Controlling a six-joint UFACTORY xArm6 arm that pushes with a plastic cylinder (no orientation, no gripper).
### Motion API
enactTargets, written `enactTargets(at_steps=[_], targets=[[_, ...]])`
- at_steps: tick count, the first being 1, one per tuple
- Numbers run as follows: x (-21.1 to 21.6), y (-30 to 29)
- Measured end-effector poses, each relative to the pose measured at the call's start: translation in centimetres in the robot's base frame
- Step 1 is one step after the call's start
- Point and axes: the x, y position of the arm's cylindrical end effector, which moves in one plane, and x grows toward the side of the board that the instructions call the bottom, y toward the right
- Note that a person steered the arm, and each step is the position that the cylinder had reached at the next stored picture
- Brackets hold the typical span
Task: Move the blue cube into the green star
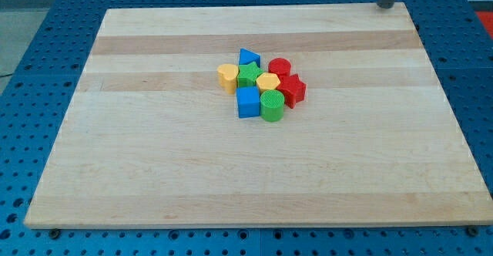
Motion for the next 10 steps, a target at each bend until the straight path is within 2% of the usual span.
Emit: enactTargets(at_steps=[2,3,4,6,7,8,9,10], targets=[[0.2,-17.2],[1.0,-28.4],[5.1,-35.2],[15.7,-37.2],[22.3,-37.0],[27.1,-34.8],[28.7,-30.6],[28.6,-28.0]])
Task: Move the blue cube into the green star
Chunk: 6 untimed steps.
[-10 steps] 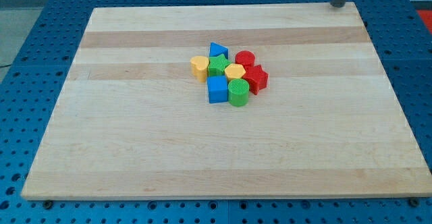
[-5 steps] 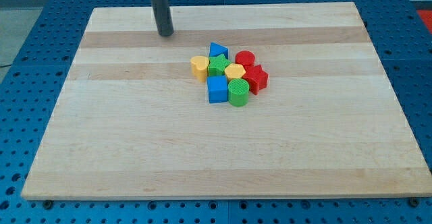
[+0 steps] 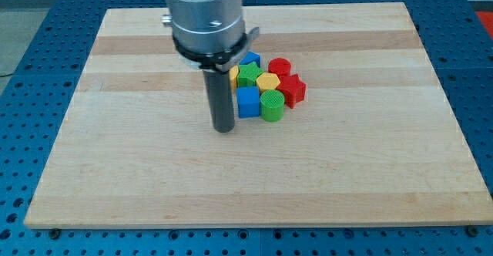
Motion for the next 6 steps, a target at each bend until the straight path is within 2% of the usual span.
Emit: enactTargets(at_steps=[6], targets=[[-5.2,2.4]])
